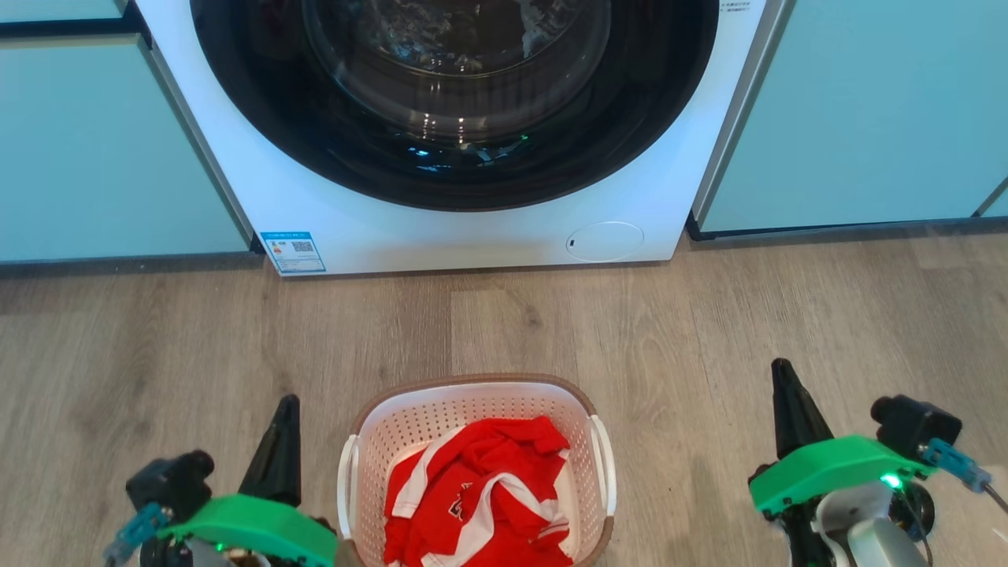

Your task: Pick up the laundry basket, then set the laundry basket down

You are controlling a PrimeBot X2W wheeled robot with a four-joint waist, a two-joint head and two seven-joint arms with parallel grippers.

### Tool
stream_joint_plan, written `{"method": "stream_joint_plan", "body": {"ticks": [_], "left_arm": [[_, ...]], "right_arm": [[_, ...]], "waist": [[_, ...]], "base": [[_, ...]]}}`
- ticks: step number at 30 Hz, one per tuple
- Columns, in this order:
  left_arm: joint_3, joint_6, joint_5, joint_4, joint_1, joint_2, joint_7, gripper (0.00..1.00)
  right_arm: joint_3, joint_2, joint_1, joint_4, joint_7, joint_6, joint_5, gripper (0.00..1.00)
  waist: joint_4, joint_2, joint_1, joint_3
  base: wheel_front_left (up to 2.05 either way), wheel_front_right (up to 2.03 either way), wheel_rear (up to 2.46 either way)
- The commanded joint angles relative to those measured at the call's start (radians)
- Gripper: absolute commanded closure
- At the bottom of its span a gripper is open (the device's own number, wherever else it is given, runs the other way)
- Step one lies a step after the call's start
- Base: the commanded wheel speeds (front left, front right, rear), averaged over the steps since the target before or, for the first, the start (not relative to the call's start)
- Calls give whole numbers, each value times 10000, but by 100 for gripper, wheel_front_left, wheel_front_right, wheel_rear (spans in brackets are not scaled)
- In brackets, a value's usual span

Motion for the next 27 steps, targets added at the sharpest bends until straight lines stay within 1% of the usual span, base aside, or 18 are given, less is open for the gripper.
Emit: {"method": "stream_joint_plan", "body": {"ticks": [1,27], "left_arm": [[236,-53,-322,-273,-545,147,46,100],[591,-106,-3307,39,-956,218,673,100]], "right_arm": [[-81,-124,-394,-244,83,16,304,100],[-508,-185,-525,-118,733,30,2966,100]], "waist": [[3,0,0,-5],[58,0,0,-86]], "base": [[0,0,0],[0,0,0]]}}
